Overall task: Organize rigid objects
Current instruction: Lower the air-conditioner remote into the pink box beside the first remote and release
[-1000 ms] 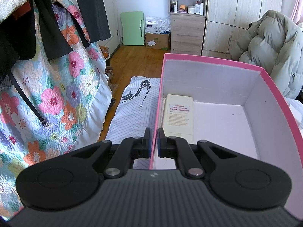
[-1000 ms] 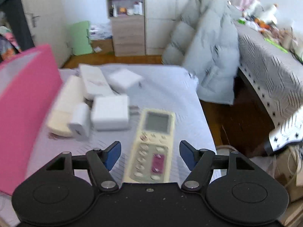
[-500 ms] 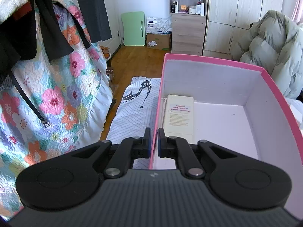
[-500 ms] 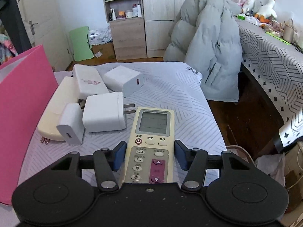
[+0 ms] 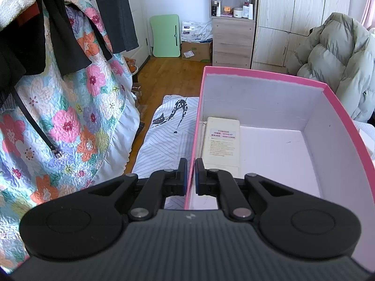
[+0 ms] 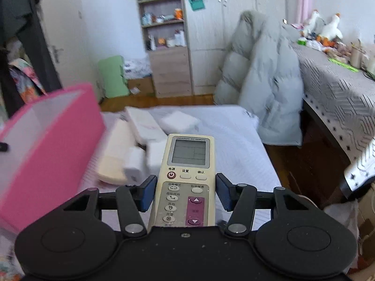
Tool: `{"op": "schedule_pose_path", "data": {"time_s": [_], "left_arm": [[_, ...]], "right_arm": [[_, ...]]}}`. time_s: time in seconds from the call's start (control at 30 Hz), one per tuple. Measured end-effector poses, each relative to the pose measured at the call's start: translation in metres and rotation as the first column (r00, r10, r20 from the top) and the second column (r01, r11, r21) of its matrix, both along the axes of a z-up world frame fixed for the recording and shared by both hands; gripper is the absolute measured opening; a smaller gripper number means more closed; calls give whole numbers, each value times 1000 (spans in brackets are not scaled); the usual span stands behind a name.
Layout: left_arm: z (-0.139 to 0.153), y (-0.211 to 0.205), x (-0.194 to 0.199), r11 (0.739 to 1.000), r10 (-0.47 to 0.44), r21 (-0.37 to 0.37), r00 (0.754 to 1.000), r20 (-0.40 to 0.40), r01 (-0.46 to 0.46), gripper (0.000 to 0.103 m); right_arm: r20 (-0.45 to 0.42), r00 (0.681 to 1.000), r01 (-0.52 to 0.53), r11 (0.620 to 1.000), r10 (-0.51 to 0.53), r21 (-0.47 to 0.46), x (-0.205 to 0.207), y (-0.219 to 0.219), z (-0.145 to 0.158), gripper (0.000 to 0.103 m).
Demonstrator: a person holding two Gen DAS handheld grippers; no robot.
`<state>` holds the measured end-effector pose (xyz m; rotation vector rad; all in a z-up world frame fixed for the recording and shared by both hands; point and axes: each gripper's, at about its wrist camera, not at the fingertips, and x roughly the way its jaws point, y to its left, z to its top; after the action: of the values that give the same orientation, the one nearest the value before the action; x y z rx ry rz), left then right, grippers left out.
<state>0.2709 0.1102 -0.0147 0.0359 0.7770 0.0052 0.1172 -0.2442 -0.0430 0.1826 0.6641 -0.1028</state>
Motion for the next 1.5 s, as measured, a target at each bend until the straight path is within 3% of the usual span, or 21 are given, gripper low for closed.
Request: {"op": "schedule_pose_path", "data": {"time_s": [0.2, 0.33, 0.43, 0.5, 0.57, 0.73, 0.87, 1.07, 1.23, 1.33, 1.43, 1.5], "left_arm": [[0, 0, 0, 1000, -1, 2, 1000, 1, 1, 5], [0, 0, 0, 1000, 0, -2, 1000, 2, 0, 5], [0, 1, 0, 1000, 1, -5, 1000, 1, -1, 5], [-1, 0, -1, 1000, 1, -8, 1000, 2, -1, 5], [-1, 0, -1, 1000, 2, -10, 1000, 2, -2, 5], [-1, 1, -1, 1000, 4, -15, 1000, 0, -4, 5], [-1, 1, -1, 1000, 3, -18, 1000, 0, -3, 5], [-1, 1, -1, 1000, 0, -17, 1000, 3, 0, 5], [-2, 1, 2, 1000, -4, -11, 1000, 8, 4, 5], [-2, -1, 2, 1000, -3, -3, 1000, 8, 3, 5], [-2, -3, 3, 1000, -1, -1, 1000, 8, 1, 5], [-2, -2, 2, 1000, -1, -1, 1000, 9, 1, 5]], "right_arm": [[70, 980, -190, 980, 185, 64, 4, 33, 51, 59], [86, 936, -351, 924, 341, 152, 21, 66, 81, 59], [67, 895, -441, 857, 440, 268, 48, 89, 94, 60], [46, 870, -473, 804, 491, 360, 69, 102, 93, 60], [8, 858, -475, 787, 513, 393, 88, 119, 89, 60], [-118, 863, -413, 820, 492, 396, 142, 154, 60, 59], [-211, 889, -326, 885, 407, 332, 174, 176, 30, 59], [-324, 895, -200, 925, 307, 323, 218, 185, -9, 59], [-386, 883, -132, 930, 268, 344, 232, 192, -32, 59], [-367, 897, -109, 928, 247, 357, 234, 194, -31, 58], [-378, 895, -42, 888, 238, 459, 236, 184, -33, 64], [-357, 899, -57, 876, 253, 479, 230, 178, -26, 64]]}}
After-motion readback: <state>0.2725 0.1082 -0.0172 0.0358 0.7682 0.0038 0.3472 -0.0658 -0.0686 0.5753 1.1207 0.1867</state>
